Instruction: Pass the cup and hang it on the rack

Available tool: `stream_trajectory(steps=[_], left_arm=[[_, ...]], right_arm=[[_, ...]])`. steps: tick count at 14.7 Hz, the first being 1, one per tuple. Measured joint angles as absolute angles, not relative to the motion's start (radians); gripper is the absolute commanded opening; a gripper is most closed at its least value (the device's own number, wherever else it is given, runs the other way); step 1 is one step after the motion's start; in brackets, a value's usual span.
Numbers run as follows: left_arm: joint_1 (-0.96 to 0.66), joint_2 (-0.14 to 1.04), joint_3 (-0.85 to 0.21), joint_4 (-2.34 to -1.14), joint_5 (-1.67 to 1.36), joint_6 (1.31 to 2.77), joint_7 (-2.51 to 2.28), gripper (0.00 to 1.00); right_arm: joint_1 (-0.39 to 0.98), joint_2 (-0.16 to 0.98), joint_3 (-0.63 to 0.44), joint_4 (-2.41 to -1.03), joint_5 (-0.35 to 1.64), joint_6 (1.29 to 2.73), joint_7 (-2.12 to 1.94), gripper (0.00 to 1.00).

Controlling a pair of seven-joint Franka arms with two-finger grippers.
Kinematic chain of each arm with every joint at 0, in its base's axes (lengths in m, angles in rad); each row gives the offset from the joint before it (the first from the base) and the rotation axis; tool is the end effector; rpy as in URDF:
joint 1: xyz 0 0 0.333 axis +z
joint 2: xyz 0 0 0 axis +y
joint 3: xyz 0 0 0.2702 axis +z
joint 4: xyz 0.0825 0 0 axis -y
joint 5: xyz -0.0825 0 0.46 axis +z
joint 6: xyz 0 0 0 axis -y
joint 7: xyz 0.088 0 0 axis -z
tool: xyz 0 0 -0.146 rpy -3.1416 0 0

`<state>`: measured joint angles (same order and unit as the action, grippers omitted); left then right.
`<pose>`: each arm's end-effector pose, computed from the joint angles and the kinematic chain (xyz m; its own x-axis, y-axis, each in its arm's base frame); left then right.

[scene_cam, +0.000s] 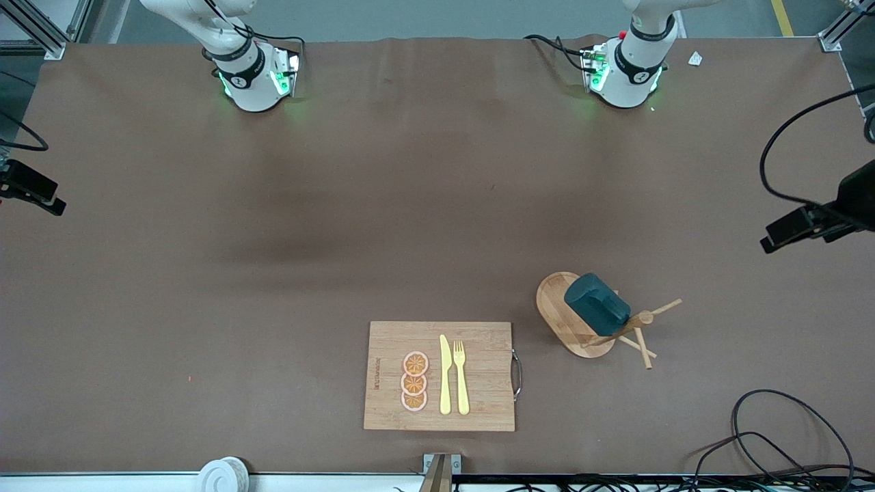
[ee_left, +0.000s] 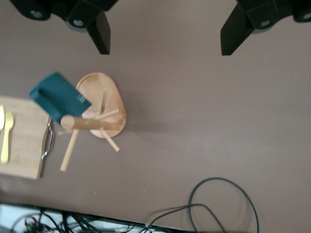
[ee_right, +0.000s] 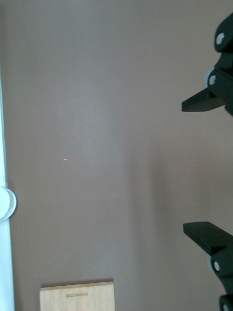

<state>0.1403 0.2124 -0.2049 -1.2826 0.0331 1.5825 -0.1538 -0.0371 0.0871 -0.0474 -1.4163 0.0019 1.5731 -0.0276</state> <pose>0.6891 -0.0268 0.5617 0.9913 0.0973 0.0890 0.0955 -0.9951 0.0238 0.6548 -0.0541 0.5688 0.9960 -0.0562 0.0697 -0.0566 -0.9984 0.0042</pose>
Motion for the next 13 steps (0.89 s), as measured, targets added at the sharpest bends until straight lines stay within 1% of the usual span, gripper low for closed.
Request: stream_trajectory(steps=[1, 4, 7, 9, 11, 13], left_arm=[[0.122, 0.179, -0.185, -1.313, 0.034, 1.573, -0.126, 1.0], [0.027, 0.034, -0.113, -1.475, 0.035, 1.555, -0.114, 1.0], [-0.024, -0.098, -0.103, -1.633, 0.035, 1.566, -0.114, 1.0], [-0.057, -0.161, -0.101, -1.718, 0.035, 1.592, -0.122, 1.0], [-0.076, -0.194, -0.097, -1.763, 0.035, 1.609, -0.128, 1.0], [-0.078, -0.198, -0.088, -1.769, 0.03, 1.612, -0.128, 1.0]], right_arm=[[-0.037, 0.087, -0.047, -1.425, 0.002, 1.57, -0.029, 1.0], [-0.037, 0.086, -0.046, -1.438, 0.002, 1.57, -0.031, 1.0], [-0.037, 0.086, -0.046, -1.438, 0.002, 1.57, -0.031, 1.0], [-0.037, 0.086, -0.046, -1.438, 0.002, 1.57, -0.031, 1.0], [-0.037, 0.085, -0.046, -1.438, 0.002, 1.57, -0.031, 1.0], [-0.037, 0.084, -0.047, -1.438, 0.002, 1.571, -0.031, 1.0]])
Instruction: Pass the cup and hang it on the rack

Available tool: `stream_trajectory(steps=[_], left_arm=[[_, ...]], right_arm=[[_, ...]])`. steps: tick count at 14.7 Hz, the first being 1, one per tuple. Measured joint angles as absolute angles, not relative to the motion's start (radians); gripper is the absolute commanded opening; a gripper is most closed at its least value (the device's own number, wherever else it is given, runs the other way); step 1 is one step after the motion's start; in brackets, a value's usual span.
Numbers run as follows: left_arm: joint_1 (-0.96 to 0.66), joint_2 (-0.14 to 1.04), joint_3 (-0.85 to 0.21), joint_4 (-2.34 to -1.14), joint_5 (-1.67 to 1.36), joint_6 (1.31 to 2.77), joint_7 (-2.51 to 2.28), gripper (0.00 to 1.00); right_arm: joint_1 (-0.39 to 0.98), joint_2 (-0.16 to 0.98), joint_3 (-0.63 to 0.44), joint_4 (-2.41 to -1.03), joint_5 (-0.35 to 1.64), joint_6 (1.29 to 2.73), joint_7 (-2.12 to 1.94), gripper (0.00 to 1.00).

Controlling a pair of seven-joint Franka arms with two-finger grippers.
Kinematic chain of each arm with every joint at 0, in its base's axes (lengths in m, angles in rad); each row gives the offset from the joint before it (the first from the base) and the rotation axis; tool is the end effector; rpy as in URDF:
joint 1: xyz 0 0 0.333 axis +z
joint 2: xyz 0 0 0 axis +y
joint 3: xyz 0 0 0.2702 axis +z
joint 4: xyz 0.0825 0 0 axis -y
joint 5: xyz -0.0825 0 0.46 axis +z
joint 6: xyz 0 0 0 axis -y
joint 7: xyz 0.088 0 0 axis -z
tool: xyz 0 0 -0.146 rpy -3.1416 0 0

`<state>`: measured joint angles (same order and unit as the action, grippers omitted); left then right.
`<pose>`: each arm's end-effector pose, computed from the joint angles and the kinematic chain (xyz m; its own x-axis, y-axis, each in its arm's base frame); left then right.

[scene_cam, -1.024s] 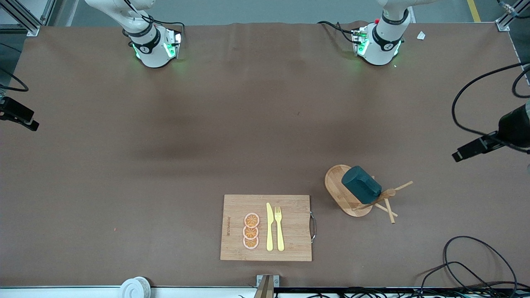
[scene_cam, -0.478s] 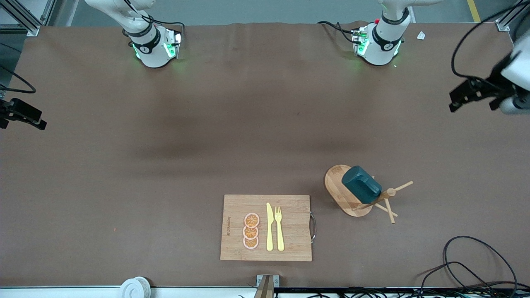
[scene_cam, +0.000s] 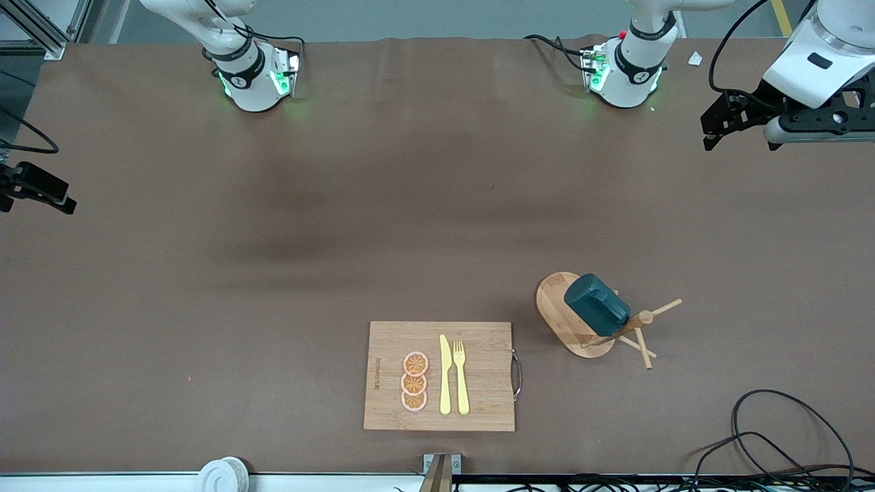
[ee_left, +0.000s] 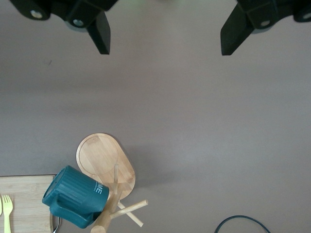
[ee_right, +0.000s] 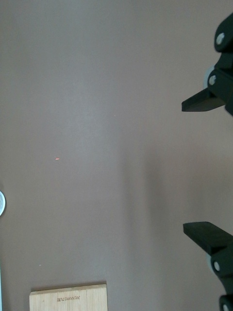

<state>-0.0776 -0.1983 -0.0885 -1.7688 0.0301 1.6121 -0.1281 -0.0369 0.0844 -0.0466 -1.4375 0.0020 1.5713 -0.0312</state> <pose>0.5740 -0.0948 0.5542 0.9982 -0.0382 0.0465 -0.0362 -0.9985 -0.0419 0.6533 -0.0534 0.5587 0.9974 -0.0518 0.0494 -0.0521 -0.9986 0.0035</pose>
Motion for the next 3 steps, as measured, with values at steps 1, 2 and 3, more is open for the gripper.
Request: stream_trajectory(steps=[1, 2, 3], left_arm=[[-0.077, -0.198, -0.082, -1.769, 0.021, 1.613, -0.128, 1.0], [-0.076, -0.198, -0.077, -1.768, 0.015, 1.613, -0.127, 1.0], [-0.076, -0.198, -0.074, -1.766, 0.012, 1.613, -0.124, 1.0]], right_arm=[[-0.037, 0.084, -0.047, -1.435, 0.002, 1.573, -0.031, 1.0], [-0.037, 0.083, -0.047, -1.431, 0.002, 1.573, -0.031, 1.0], [-0.037, 0.082, -0.047, -1.427, 0.002, 1.573, -0.031, 1.0]])
